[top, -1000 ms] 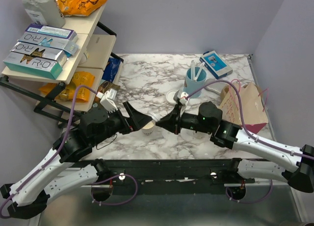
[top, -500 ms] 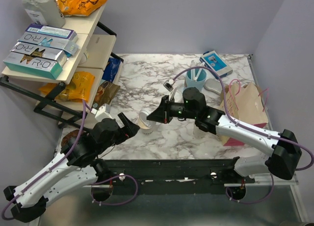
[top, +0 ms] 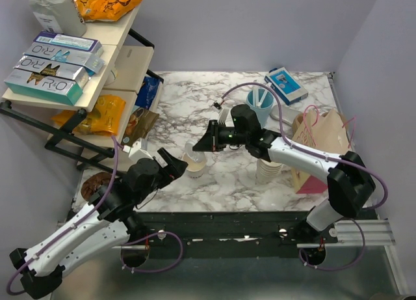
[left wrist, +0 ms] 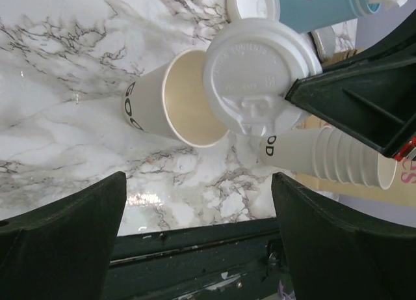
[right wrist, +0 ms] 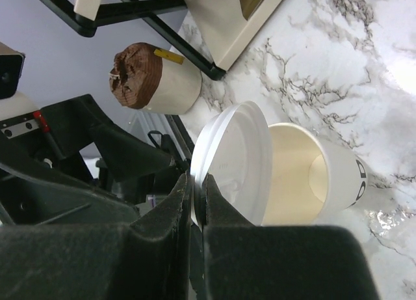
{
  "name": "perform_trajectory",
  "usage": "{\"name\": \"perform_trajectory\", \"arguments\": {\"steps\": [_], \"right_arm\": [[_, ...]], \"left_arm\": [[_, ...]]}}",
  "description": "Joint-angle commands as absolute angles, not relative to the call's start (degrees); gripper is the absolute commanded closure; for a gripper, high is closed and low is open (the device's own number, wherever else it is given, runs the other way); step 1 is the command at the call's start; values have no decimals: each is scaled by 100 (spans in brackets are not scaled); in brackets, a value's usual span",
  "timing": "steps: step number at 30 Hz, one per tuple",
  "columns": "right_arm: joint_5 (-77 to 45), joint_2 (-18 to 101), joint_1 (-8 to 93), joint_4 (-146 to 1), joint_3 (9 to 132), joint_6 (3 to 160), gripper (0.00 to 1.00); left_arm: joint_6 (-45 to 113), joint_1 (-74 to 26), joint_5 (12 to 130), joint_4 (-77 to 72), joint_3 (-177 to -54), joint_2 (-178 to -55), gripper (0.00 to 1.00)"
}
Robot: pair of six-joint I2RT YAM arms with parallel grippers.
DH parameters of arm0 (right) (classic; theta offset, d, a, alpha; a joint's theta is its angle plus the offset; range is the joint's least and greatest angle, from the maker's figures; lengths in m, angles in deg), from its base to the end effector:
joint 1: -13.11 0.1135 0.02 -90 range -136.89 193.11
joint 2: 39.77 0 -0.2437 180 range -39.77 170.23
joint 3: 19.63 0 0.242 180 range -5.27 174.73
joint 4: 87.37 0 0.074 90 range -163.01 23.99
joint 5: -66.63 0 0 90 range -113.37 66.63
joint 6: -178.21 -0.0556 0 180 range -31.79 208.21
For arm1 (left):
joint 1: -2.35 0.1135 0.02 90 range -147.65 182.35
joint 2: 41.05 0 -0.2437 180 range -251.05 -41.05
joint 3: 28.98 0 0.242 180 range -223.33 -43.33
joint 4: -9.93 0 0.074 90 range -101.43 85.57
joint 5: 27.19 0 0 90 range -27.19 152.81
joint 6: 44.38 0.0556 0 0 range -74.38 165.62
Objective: Pack the takeout coffee
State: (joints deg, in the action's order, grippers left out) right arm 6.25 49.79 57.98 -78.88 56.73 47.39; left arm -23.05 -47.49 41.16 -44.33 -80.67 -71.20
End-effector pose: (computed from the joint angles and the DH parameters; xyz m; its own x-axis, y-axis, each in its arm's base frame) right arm 0.2410 0.2787 0.2567 -0.8119 -0.0064 -0.5838 -0.5392 0.3915 0.7456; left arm 0.1060 -0.0938 0.2568 -0.6020 -0.6291 -0.4918 -0.1392 0.6891 -0.7112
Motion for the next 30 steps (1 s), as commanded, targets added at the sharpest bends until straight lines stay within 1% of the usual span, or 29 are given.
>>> {"name": "perform_trajectory", "arguments": {"steps": [1,3,5,7,8,11,16,27,30], "right_arm": [[1152,5260,5697,-7820,5906,4602,90],[1178,5287,5645,-7820,5872,4602,89],[1178,5278,5609,-7820,5836,4602,87],[1161,5261,5548,-7820,5757,4585,86],[1161,5261,5530,-7820,5731,4584,86],[1205,5287,5495,-7820,5678,4576,85],[1213,5287,5451,-7829,5652,4541,85],[1214,5234,5469,-7837,5406,4523,80],[1152,5243,5460,-7837,5423,4505,72]], "left_arm": [[-2171,-4215,4337,-3863,-7867,-7304,1],[-2145,-3871,4688,-3529,-7639,-7365,1],[-2048,-3223,5557,-3048,-7472,-7427,1],[-1986,-2877,6224,-2765,-7225,-7576,1],[-1978,-2659,6280,-2546,-7164,-7637,1],[-1916,-2490,6684,-2281,-7031,-7857,1],[-1898,-2437,6721,-2060,-6970,-7832,1],[-1749,-2437,6817,-1823,-6855,-7857,1],[-1705,-2437,6852,-1788,-6890,-7998,1]]}}
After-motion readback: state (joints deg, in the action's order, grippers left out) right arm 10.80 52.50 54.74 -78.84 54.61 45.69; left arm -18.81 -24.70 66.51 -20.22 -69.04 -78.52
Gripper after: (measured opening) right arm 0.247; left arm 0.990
